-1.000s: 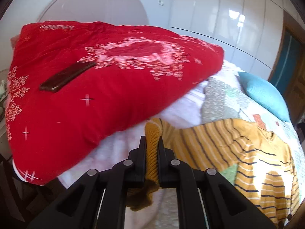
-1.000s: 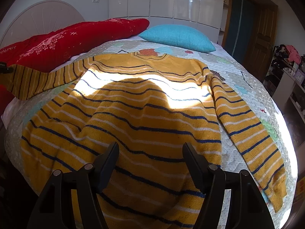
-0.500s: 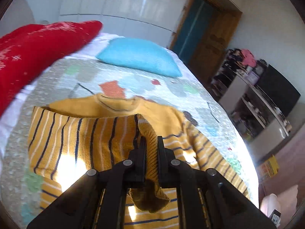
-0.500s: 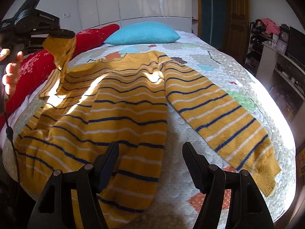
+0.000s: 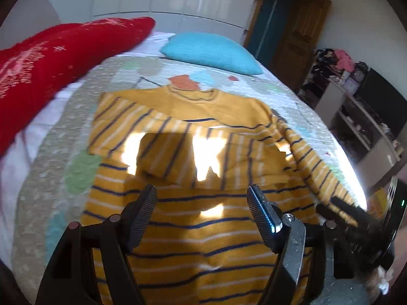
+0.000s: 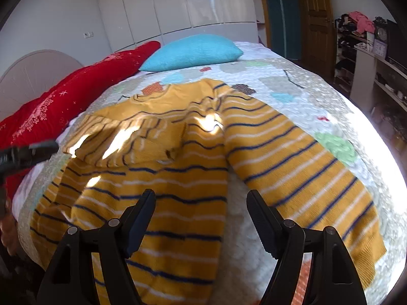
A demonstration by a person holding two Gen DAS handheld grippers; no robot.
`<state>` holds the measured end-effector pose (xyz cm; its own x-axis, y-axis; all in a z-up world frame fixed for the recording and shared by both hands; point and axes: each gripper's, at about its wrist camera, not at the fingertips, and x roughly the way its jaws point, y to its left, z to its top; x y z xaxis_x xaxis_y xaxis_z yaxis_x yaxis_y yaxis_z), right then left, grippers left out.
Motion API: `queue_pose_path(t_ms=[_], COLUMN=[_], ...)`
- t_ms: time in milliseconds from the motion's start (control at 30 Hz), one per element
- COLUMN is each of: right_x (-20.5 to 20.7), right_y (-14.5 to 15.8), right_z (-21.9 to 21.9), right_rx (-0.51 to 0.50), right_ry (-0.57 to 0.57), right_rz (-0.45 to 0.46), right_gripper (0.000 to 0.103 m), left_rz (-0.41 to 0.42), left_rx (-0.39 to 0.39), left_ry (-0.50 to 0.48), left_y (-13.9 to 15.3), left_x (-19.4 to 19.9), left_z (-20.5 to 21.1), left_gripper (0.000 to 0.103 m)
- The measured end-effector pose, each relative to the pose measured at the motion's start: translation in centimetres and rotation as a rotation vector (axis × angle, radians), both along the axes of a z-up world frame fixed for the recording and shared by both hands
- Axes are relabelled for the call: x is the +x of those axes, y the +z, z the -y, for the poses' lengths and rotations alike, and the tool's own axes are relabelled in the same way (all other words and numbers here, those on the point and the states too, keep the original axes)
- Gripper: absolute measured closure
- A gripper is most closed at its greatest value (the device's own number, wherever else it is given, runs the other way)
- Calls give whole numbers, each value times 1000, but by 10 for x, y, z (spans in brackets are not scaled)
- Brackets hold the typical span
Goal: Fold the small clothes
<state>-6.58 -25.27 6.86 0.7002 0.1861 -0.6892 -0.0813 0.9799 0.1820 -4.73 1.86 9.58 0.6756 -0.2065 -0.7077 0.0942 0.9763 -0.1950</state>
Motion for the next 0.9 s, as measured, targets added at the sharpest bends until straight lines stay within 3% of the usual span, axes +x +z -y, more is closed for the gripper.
queue_pose_path(t_ms=[167, 233, 300, 400, 500, 567, 600, 733, 867, 900], right_x=[76, 103, 119, 127, 138, 144, 144, 114, 65, 52], right_y=[-9, -20, -26, -18, -19, -26, -28, -9, 13, 16], right_z=[-23, -33, -42, -40, -24, -9, 0, 45, 90, 104], right_rx=[-43, -45, -30, -25, -136, -221, -214, -35, -7, -5], right_ry=[-15, 7, 54, 52, -66, -136, -155, -151, -199, -221], right_rz=[-41, -95, -150, -144, -154, -170, -185, -146, -71, -60], right_gripper=[17, 23, 88, 93, 98, 98, 98, 95, 49, 45], left_rz=[7, -38, -88, -119, -91, -87, -86, -91, -93, -94], left_rx=[103, 137, 136, 118, 141, 175, 188, 196, 165, 154], left_ry=[153, 203, 235, 263, 270, 278, 282, 275, 273, 277], left_y=[-23, -41, -58, -76, -78, -79, -79, -77, -76, -76], left_x=[-33, -37, -39, -45, -52, -53, -54, -60, -70, -72], left_z=[-54, -69, -82, -94, -91, -84, -82, -78, -79, -80], left_gripper=[24, 24, 24, 24, 24, 24, 24, 24, 24, 24])
